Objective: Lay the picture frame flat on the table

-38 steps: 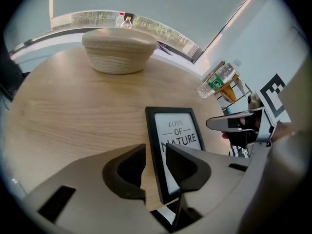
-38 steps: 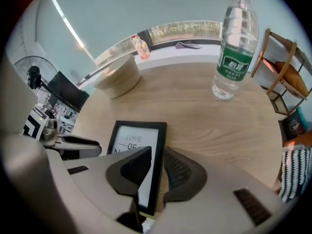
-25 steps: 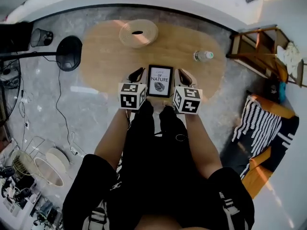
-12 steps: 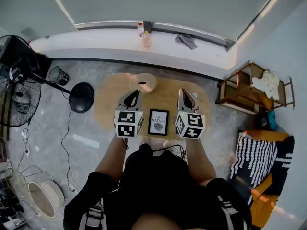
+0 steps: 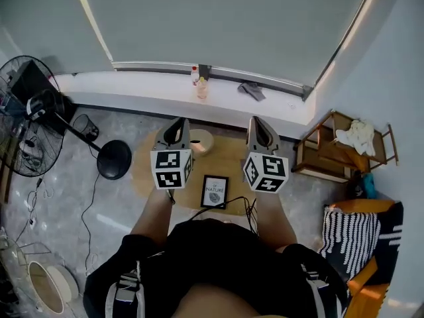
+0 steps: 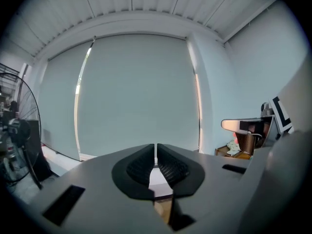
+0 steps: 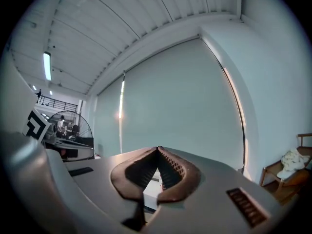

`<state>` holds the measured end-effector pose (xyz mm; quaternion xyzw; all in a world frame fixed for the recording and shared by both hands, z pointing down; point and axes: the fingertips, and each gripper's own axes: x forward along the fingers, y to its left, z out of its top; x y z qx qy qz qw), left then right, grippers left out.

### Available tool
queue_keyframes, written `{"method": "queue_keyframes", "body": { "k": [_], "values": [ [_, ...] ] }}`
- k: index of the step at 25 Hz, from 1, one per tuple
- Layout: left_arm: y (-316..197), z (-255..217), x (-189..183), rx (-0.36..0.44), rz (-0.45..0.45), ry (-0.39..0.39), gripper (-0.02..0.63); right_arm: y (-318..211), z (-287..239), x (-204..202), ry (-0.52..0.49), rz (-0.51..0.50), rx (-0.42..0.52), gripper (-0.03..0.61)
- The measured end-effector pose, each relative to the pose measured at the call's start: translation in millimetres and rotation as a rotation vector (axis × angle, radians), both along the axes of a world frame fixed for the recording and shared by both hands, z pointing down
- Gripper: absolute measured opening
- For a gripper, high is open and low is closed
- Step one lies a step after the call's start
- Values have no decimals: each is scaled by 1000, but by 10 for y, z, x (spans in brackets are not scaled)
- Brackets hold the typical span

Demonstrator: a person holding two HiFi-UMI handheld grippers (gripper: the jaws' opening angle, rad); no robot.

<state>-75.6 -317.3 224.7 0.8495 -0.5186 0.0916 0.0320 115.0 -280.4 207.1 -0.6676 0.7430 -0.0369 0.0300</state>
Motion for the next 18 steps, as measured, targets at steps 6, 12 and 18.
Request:
{"method": "queue_keyframes", "body": {
  "k": [6, 12, 18],
  "values": [
    [122, -207, 77, 38, 6, -23, 34, 98, -209, 78, 7, -8, 30, 12],
    [137, -207, 89, 51, 21, -21, 34, 51, -214, 46, 0, -22, 38, 12],
    [290, -304, 53, 92, 13, -7, 34, 153, -222, -29, -9, -41, 40, 12]
  ]
}}
